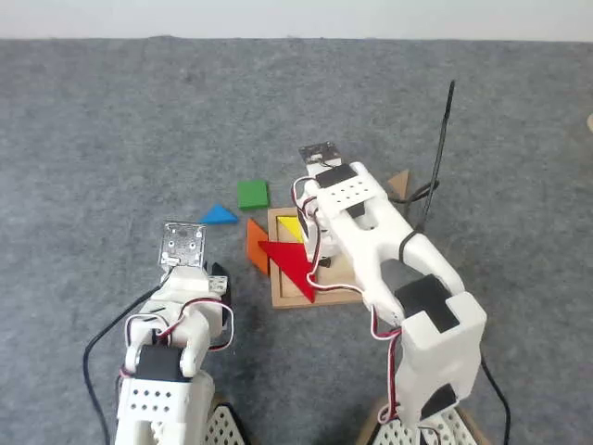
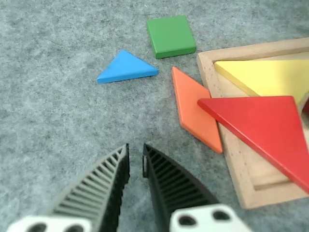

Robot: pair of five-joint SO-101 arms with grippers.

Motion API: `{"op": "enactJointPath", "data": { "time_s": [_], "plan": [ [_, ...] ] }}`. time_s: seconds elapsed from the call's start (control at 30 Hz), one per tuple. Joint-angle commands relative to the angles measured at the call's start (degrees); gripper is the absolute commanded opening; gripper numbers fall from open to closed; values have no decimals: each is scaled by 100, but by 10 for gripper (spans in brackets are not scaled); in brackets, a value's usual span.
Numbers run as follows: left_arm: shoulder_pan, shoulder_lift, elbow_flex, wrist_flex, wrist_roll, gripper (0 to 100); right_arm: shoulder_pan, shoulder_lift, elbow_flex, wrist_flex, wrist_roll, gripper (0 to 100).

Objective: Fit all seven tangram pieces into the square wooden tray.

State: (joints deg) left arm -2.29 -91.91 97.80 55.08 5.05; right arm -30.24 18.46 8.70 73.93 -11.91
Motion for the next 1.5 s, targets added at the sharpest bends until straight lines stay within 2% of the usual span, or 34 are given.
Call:
{"op": "enactJointPath", "data": {
  "time_s": [0.0,0.1,0.2,0.27,0.43,0.8,1.07,1.3,1.47],
  "plan": [
    [-44,-79,-101,18,35,54,268,-752,-62,84,79,288],
    [-44,-79,-101,18,35,54,145,-1358,-26,154,246,288],
    [-44,-79,-101,18,35,54,-374,-1895,404,119,1160,288],
    [-44,-79,-101,18,35,54,-664,-2035,923,-233,1565,288],
    [-44,-79,-101,18,35,54,-980,-1965,1705,-998,1908,288],
    [-44,-79,-101,18,35,54,-1631,-2378,1749,-1341,1873,288],
    [-44,-79,-101,18,35,54,-1631,-1675,1705,-1903,1881,288],
    [-44,-79,-101,18,35,54,-1578,-1209,1143,-1903,1890,288],
    [-44,-79,-101,18,35,54,-1244,-699,686,-1895,1881,288]
  ]
}}
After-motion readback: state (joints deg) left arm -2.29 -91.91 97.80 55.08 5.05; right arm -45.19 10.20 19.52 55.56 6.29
